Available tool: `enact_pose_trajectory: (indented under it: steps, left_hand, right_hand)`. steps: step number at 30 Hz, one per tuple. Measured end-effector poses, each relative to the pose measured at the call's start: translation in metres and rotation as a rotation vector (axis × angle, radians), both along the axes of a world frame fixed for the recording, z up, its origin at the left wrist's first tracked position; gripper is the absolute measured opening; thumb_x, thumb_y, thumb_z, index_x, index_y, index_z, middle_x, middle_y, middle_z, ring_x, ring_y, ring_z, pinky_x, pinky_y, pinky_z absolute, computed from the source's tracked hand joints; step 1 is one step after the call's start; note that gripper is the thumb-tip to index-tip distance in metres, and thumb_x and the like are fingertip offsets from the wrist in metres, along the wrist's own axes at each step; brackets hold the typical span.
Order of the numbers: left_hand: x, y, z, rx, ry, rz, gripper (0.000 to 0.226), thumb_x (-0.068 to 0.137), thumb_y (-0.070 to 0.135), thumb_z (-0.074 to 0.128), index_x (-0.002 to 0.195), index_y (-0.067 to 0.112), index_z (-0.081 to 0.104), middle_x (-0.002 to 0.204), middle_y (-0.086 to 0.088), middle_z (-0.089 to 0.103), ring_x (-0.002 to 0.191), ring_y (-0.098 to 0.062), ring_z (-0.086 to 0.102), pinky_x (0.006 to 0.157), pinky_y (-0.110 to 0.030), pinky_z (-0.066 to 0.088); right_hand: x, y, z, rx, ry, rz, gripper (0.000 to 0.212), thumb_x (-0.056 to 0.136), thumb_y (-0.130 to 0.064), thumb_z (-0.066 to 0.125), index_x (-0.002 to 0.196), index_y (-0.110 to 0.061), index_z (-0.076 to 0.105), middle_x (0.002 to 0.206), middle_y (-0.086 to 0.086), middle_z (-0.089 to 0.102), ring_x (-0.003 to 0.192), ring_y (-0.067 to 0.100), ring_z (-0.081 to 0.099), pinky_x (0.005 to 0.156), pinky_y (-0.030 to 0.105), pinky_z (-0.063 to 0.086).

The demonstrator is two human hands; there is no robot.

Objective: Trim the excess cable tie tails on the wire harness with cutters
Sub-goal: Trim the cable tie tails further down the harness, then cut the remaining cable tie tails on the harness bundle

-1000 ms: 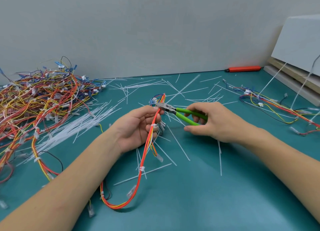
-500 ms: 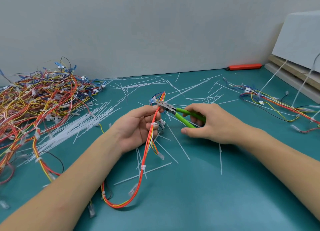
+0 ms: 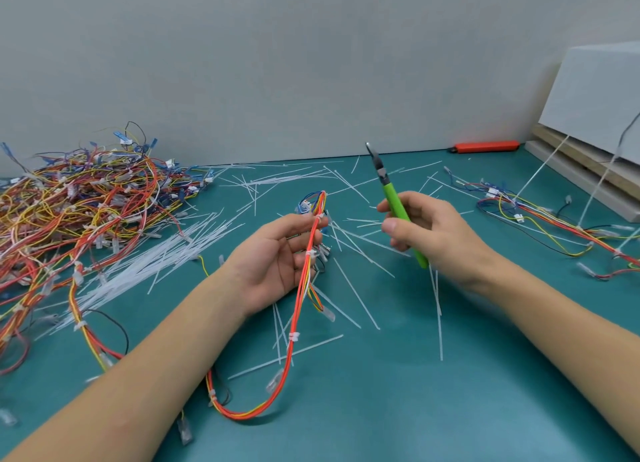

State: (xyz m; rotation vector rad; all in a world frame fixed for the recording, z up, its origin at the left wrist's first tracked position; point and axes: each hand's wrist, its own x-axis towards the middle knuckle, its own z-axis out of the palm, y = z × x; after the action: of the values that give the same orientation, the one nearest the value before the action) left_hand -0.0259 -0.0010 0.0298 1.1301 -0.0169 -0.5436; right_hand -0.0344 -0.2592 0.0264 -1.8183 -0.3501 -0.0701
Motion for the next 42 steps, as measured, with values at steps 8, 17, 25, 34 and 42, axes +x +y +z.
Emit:
enact_pose_trajectory:
  steps: [8,17,25,34,42]
  left_hand:
    - [-0.003,0.000,0.003,0.428,-0.319,0.103,0.029,0.088,0.038,0.074,0.107,0.015,0.076,0.086,-0.004,0.076,0.040,-0.013,0.039,0.045,-0.018,0.029]
    - [-0.018,-0.014,0.006,0.677,-0.658,0.025,0.022,0.086,0.043,0.072,0.081,0.023,0.079,0.078,-0.003,0.077,0.044,-0.011,0.041,0.043,-0.020,0.034]
    - [-0.024,-0.018,0.015,0.943,-1.121,0.556,0.016,0.080,0.048,0.080,0.091,0.038,0.074,0.079,0.019,0.072,0.051,0.004,0.047,0.055,-0.019,0.035]
    - [-0.036,-0.016,0.034,1.290,-1.423,0.858,0.008,0.091,0.029,0.073,0.098,0.029,0.076,0.090,0.015,0.071,0.067,-0.008,0.054,0.059,-0.028,0.040]
    - [-0.010,-0.019,0.015,0.856,-0.714,0.376,0.033,0.090,0.053,0.066,0.077,0.026,0.079,0.067,0.007,0.072,0.051,-0.003,0.050,0.055,-0.028,0.042]
  right_hand:
    - [-0.002,0.006,0.006,0.125,0.057,0.010,0.056,0.072,-0.052,0.070,0.111,-0.012,0.071,0.112,0.011,0.074,0.091,0.018,0.070,0.072,0.037,0.058]
    - [-0.006,0.022,0.006,0.477,0.381,0.163,0.052,0.088,-0.044,0.062,0.122,-0.004,0.066,0.131,0.014,0.070,0.116,0.028,0.071,0.088,0.047,0.060]
    - [-0.006,0.019,0.009,0.348,0.173,0.061,0.039,0.088,-0.037,0.066,0.115,-0.010,0.074,0.127,0.006,0.073,0.118,0.024,0.070,0.086,0.049,0.061]
    - [-0.013,0.031,0.002,0.134,0.069,0.067,0.035,0.080,-0.034,0.080,0.113,-0.025,0.076,0.110,0.004,0.078,0.113,0.027,0.071,0.097,0.054,0.056]
    - [-0.013,0.031,0.001,-0.021,-0.030,0.185,0.048,0.079,-0.040,0.082,0.125,-0.032,0.072,0.124,-0.011,0.074,0.125,0.008,0.064,0.106,0.043,0.050]
